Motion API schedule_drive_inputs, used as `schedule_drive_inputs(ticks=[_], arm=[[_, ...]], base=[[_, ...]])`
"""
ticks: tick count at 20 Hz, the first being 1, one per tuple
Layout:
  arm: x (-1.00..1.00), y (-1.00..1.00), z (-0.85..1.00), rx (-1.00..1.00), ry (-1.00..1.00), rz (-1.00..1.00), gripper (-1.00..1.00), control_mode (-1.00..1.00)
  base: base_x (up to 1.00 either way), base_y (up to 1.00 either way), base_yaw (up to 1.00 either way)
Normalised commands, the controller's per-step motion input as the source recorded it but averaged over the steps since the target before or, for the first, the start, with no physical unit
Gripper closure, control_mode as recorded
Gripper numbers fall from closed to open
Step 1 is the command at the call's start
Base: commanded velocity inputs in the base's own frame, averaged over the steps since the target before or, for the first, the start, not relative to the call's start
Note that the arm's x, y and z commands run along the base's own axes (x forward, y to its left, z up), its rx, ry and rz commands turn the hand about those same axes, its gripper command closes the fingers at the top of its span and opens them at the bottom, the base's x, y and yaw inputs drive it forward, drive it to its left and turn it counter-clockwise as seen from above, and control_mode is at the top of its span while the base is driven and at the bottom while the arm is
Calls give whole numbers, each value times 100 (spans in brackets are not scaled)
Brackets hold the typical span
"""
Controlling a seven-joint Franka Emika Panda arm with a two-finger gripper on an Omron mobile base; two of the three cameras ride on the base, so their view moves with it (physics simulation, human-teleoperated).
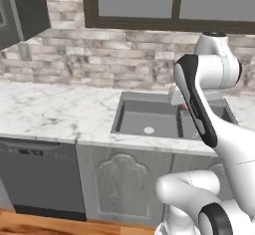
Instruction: Pick up the dish brush and bar soap from the sink, and place them back in the cabinet, and close the cabinet door.
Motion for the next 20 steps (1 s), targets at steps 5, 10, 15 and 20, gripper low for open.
schedule_drive_inputs(ticks=[5,10,15,20], arm=[[0,0,0,0,0,0,100,100],[0,0,0,0,0,0,100,100],[0,0,0,0,0,0,100,100],[0,0,0,0,0,0,100,100]], base=[[-24,49,38],[-31,86,20],[-7,67,33],[-2,75,43]])
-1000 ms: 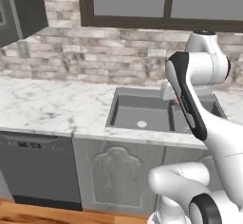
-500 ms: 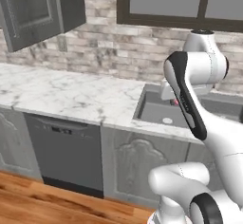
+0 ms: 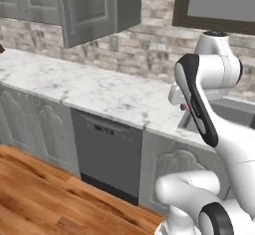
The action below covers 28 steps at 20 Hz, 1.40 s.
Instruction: Pick up the dish brush and bar soap from the sink, and place them back in the cabinet, and close the cabinet door.
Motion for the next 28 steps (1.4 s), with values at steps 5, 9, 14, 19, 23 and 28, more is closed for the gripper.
schedule_drive_inputs(ticks=[5,9,14,19,23,28], arm=[[0,0,0,0,0,0,100,100],[0,0,0,0,0,0,100,100],[0,0,0,0,0,0,100,100],[0,0,0,0,0,0,100,100],[0,0,0,0,0,0,100,100],[0,0,0,0,0,0,100,100]], base=[[0,32,61],[0,27,64],[6,24,63],[41,13,50],[76,5,34],[97,33,4]])
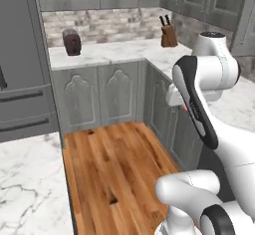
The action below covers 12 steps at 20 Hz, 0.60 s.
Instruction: Pick up the dish brush and bar soap from the sink, and place them back in the cabinet, and close the cabinet door.
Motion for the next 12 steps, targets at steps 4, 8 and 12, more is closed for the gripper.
schedule_drive_inputs(ticks=[4,8,12], arm=[[0,0,0,0,0,0,100,100],[0,0,0,0,0,0,100,100],[0,0,0,0,0,0,100,100]], base=[[99,5,0],[91,0,0],[91,0,0]])
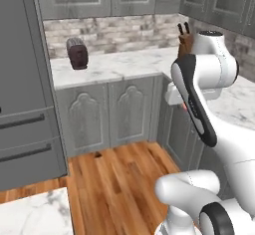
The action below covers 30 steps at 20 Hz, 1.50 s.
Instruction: Pick up the dish brush and bar soap from the sink, and place them back in the cabinet, and close the cabinet door.
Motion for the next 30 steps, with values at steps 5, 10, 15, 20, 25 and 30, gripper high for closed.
schedule_drive_inputs(ticks=[5,10,15,20,25,30], arm=[[0,0,0,0,0,0,100,100],[0,0,0,0,0,0,100,100],[0,0,0,0,0,0,100,100],[0,0,0,0,0,0,100,100],[0,0,0,0,0,0,100,100],[0,0,0,0,0,0,100,100]], base=[[70,0,-1],[73,0,-6],[64,-1,-14],[39,-18,-37],[26,-34,-49],[26,-26,-58]])
